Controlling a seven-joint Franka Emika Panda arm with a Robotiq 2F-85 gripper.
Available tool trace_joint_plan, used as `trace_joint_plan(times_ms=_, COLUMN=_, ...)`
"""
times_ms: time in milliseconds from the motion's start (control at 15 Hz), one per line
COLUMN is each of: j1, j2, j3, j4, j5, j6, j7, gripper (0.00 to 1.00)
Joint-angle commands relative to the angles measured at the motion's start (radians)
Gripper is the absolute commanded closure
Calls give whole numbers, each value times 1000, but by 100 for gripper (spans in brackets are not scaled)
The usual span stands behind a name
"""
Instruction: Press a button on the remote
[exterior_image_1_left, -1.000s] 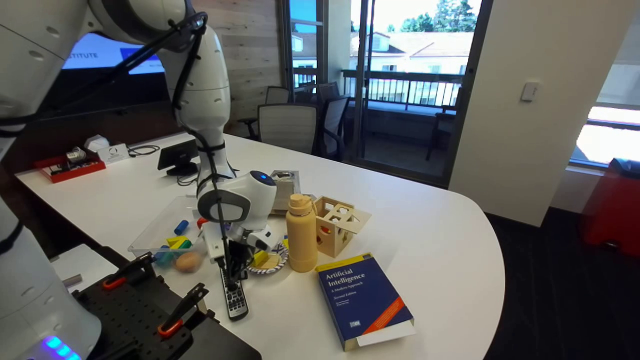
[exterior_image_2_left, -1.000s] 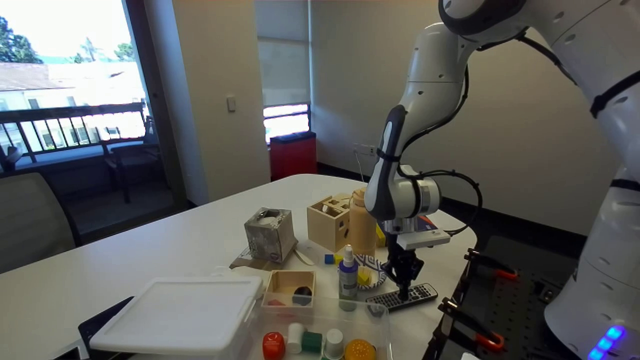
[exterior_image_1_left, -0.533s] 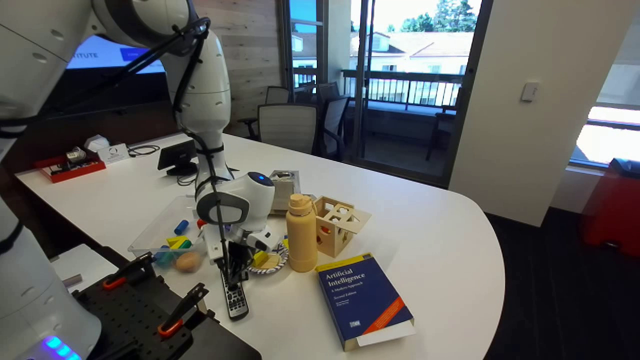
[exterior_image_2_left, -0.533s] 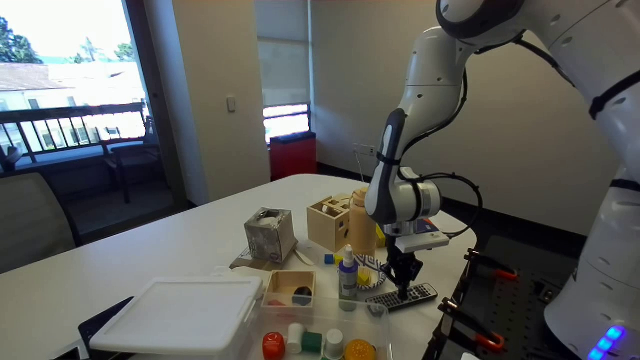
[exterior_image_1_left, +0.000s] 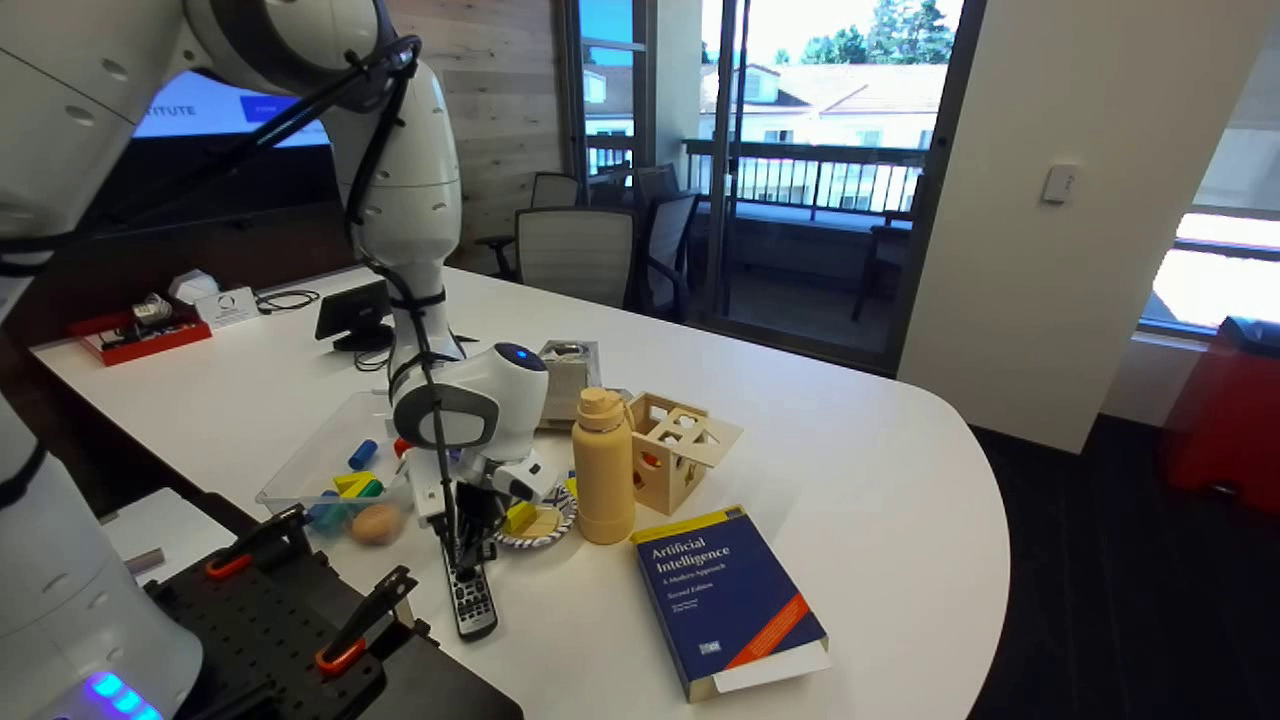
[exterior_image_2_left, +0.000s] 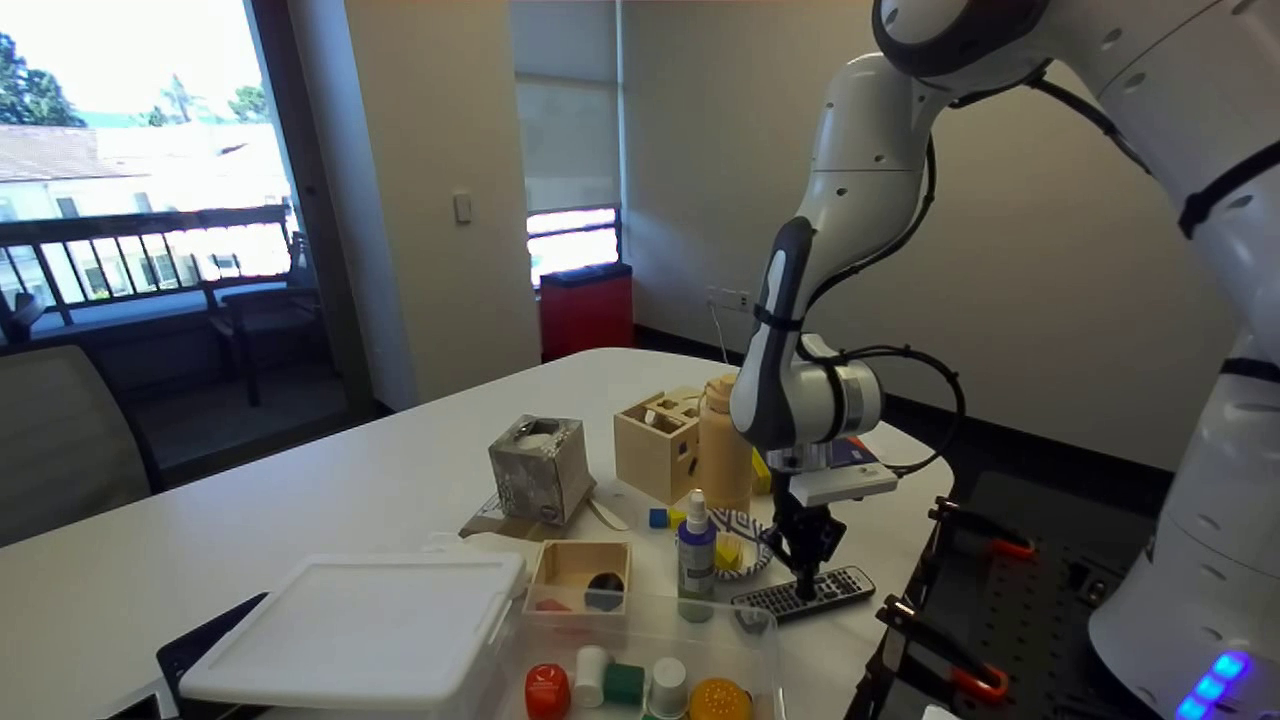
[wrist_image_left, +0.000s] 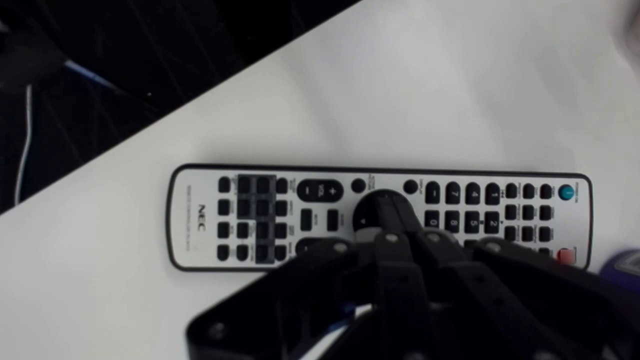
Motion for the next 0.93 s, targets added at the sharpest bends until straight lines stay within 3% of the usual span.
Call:
trace_joint_plan(times_ms=0, j1=1, j2=39, j3=4, j4=12, j5=-33, j6=31, j7=44, gripper=100)
trace_joint_plan(times_ms=867, j1=2, j2=83, j3=-1, j4=28, j5=-36, j6=51, j7=42, gripper=100)
